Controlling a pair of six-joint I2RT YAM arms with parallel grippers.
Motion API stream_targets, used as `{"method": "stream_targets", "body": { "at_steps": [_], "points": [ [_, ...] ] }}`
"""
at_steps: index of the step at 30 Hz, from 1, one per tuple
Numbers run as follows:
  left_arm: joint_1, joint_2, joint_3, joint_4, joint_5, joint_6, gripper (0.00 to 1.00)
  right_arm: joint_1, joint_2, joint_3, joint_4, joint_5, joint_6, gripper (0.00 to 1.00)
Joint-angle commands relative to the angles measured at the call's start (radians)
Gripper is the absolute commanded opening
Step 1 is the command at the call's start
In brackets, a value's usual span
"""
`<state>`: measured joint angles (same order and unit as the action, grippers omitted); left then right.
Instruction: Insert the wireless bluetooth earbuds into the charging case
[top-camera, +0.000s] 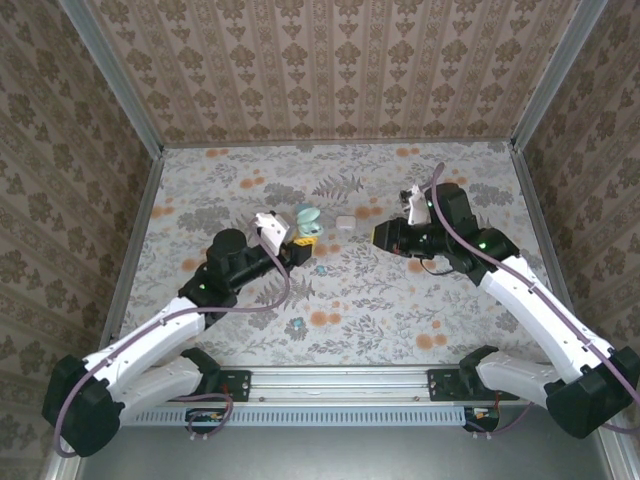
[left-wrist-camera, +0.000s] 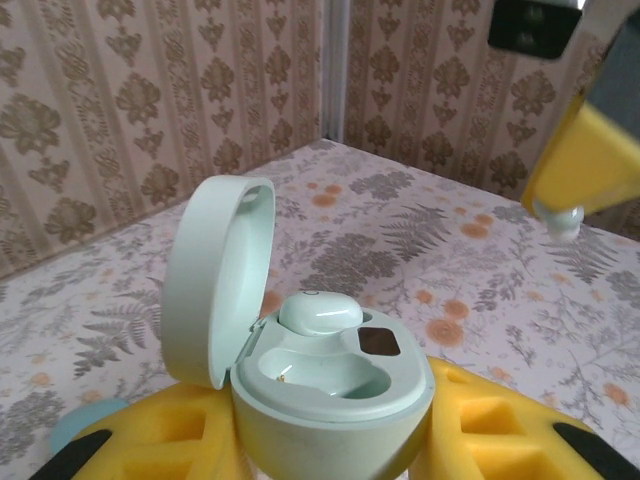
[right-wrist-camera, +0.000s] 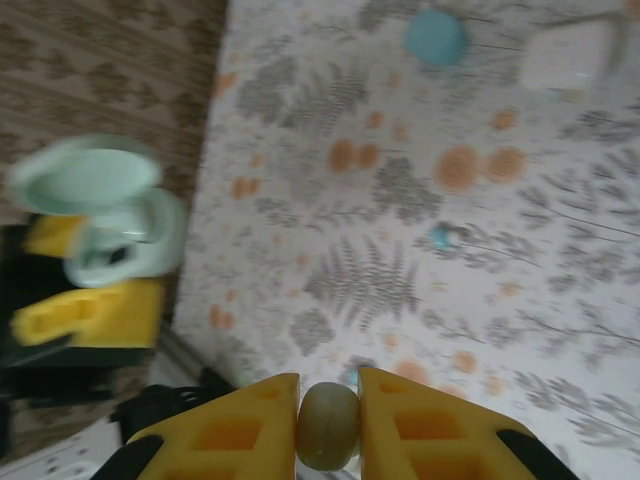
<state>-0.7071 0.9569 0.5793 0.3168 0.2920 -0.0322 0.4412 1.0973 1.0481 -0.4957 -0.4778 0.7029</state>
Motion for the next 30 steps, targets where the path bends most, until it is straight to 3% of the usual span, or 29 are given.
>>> {"method": "stream_targets", "body": {
  "at_steps": [1,5,17,30],
  "points": [
    [-0.018,0.019,0.039,0.074,0.054,0.013,0.18,-0.001,-0.017,0.028,0.145,-0.146,0.095,0.22],
    [-0.045,0.047,0.039,0.103,0.070,0.034,0.18,0.024,-0.004,0.041,0.240,-0.179,0.142,0.22],
    [-0.083,0.086,0.059,0.148,0.091,0.072,0.18,0.136,0.084,0.099,0.281,-0.165,0.127,0.23],
    [-0.101,0.099,0.077,0.149,0.095,0.077,0.19,0.163,0.137,0.088,0.332,-0.131,0.139,0.23]
  ]
}}
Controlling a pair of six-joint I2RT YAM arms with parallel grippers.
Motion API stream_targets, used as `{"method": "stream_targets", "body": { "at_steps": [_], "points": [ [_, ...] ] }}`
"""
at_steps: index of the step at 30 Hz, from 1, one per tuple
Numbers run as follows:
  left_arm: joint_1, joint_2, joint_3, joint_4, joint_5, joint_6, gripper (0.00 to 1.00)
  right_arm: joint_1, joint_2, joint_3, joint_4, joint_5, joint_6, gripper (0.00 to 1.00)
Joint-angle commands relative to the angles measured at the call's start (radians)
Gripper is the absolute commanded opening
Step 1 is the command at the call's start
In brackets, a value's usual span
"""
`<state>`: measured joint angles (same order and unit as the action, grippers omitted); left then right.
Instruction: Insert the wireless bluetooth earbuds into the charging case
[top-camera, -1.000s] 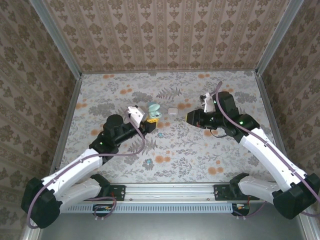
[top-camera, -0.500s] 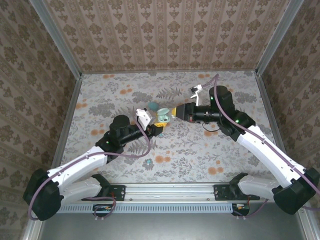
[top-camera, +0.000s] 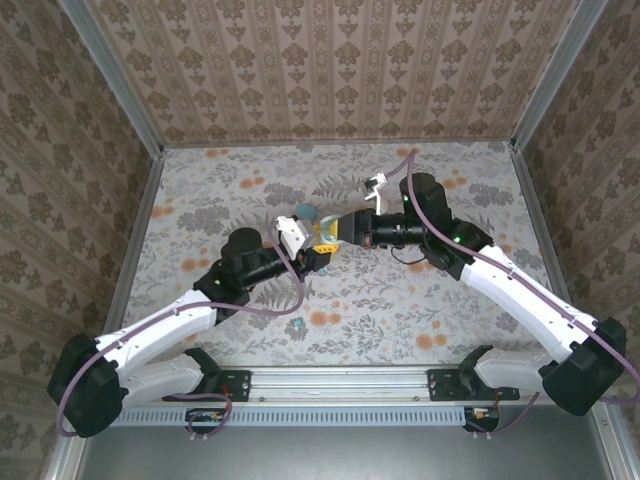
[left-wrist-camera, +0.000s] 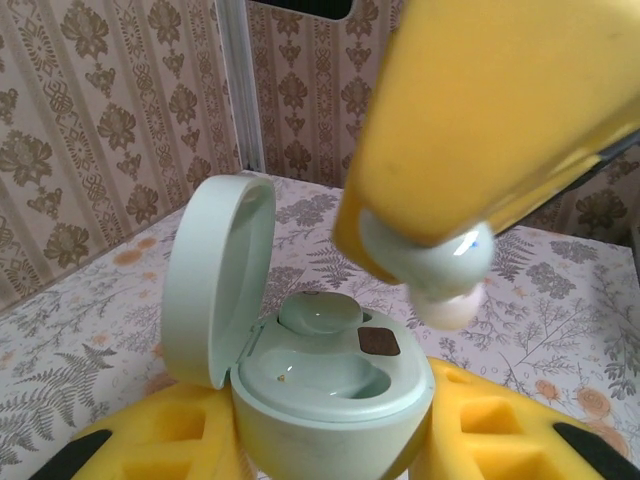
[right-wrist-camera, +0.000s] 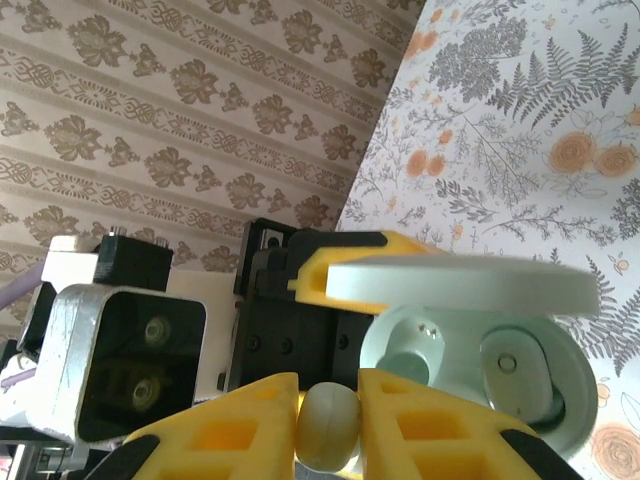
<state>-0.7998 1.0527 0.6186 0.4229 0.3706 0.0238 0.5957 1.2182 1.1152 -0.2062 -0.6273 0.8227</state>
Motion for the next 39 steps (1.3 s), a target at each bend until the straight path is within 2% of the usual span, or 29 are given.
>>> {"method": "stream_targets", "body": {
  "at_steps": [1,14,22,39],
  "points": [
    [-0.008,0.004,0.037,0.043,0.017,0.022,0.19,0.012,0.020,0.023,0.045,0.018,0.019,0.23],
    [-0.010,0.000,0.040,0.060,0.007,0.013,0.19,0.028,0.040,0.032,-0.037,0.082,-0.026,0.25],
    [-0.012,0.004,0.044,0.057,0.019,0.012,0.19,0.027,0.027,0.021,0.002,0.130,-0.003,0.22],
    [-0.011,0.012,0.029,0.142,-0.025,-0.035,0.19,0.034,0.030,0.017,0.020,0.125,0.005,0.25]
  ]
}}
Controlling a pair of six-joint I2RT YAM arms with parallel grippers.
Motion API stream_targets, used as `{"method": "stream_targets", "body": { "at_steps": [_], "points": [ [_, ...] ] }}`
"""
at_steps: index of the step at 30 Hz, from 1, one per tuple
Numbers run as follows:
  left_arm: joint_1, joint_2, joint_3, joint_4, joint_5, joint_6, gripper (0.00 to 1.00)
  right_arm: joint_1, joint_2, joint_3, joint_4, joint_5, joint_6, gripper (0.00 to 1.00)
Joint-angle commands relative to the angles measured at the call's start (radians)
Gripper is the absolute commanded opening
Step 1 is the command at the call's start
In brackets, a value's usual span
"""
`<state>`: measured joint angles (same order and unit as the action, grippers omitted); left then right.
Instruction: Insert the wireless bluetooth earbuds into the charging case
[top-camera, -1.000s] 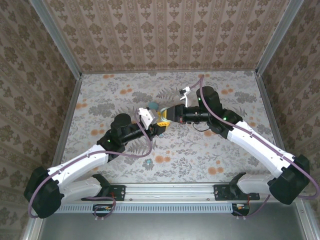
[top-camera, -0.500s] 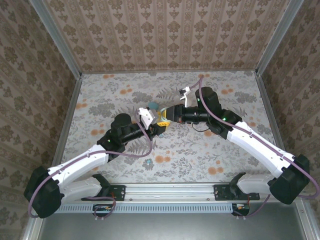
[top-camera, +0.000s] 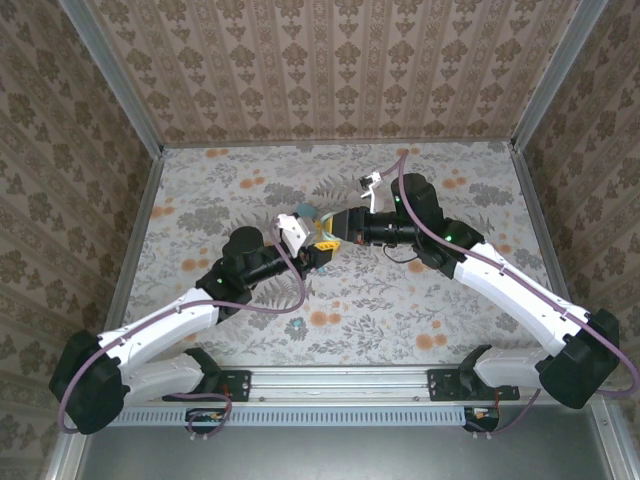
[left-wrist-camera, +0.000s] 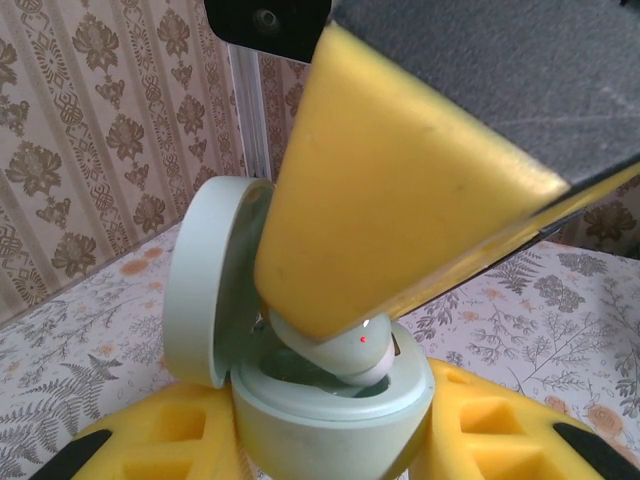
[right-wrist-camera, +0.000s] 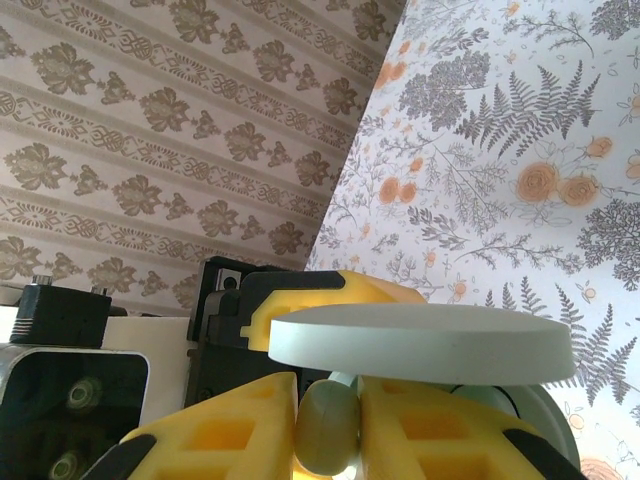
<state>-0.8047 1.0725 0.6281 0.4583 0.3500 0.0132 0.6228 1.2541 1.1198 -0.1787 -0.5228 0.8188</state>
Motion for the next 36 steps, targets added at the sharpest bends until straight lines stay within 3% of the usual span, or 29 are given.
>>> {"method": "stream_targets", "body": {
  "at_steps": [1,36],
  "points": [
    [-0.007,-0.005,0.019,0.108,-0.005,-0.025,0.19,0.006,-0.006,0.014,-0.004,0.020,0.011,0.25],
    [-0.007,-0.003,0.002,0.134,-0.036,-0.035,0.19,0.009,-0.035,0.059,-0.062,0.073,0.002,0.34]
  ]
}}
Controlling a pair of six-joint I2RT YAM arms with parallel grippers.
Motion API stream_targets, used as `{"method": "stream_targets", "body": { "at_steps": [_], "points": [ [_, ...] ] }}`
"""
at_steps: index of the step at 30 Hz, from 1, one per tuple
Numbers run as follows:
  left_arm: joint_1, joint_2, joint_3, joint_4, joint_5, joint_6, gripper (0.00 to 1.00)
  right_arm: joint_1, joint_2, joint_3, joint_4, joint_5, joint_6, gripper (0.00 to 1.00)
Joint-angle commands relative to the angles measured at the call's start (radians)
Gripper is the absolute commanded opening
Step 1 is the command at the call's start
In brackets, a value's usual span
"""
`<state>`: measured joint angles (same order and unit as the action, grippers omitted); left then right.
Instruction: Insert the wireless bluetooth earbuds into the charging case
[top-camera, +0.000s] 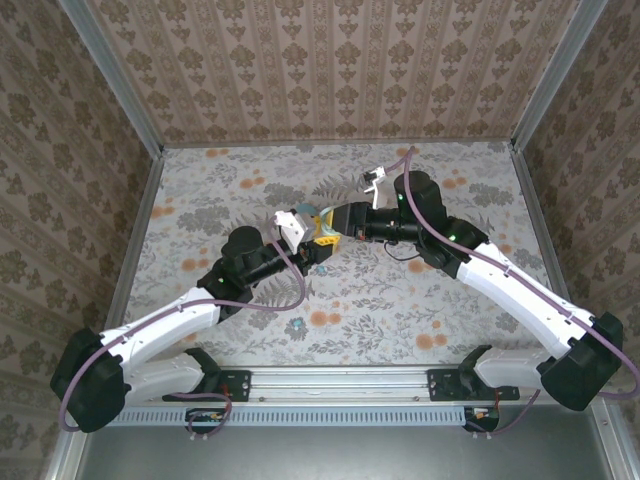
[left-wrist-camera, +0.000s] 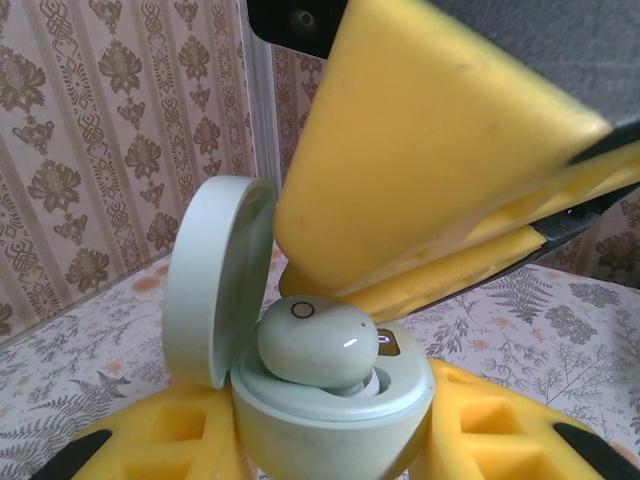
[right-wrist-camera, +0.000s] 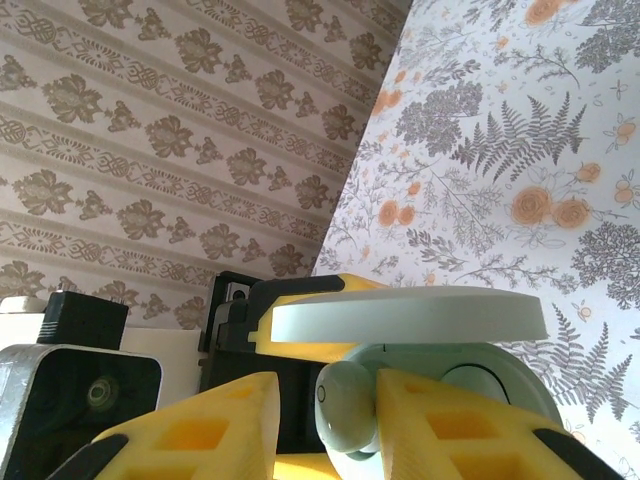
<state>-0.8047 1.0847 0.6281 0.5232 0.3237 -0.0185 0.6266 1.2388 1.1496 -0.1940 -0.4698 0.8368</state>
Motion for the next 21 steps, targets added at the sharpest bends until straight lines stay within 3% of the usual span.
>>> {"method": "stream_targets", "body": {
  "at_steps": [1,15,21],
  "points": [
    [-0.007,-0.017,0.001,0.067,-0.010,-0.002,0.19,0.005,-0.022,0.032,-0.047,0.022,-0.015,0.34],
    [-0.005,-0.022,-0.001,0.032,-0.026,0.021,0.19,0.005,-0.080,0.051,-0.034,0.029,-0.037,0.36],
    [-0.006,-0.019,0.003,0.018,-0.013,0.031,0.18,-0.021,-0.133,0.057,-0.102,0.104,-0.096,0.36]
  ]
}}
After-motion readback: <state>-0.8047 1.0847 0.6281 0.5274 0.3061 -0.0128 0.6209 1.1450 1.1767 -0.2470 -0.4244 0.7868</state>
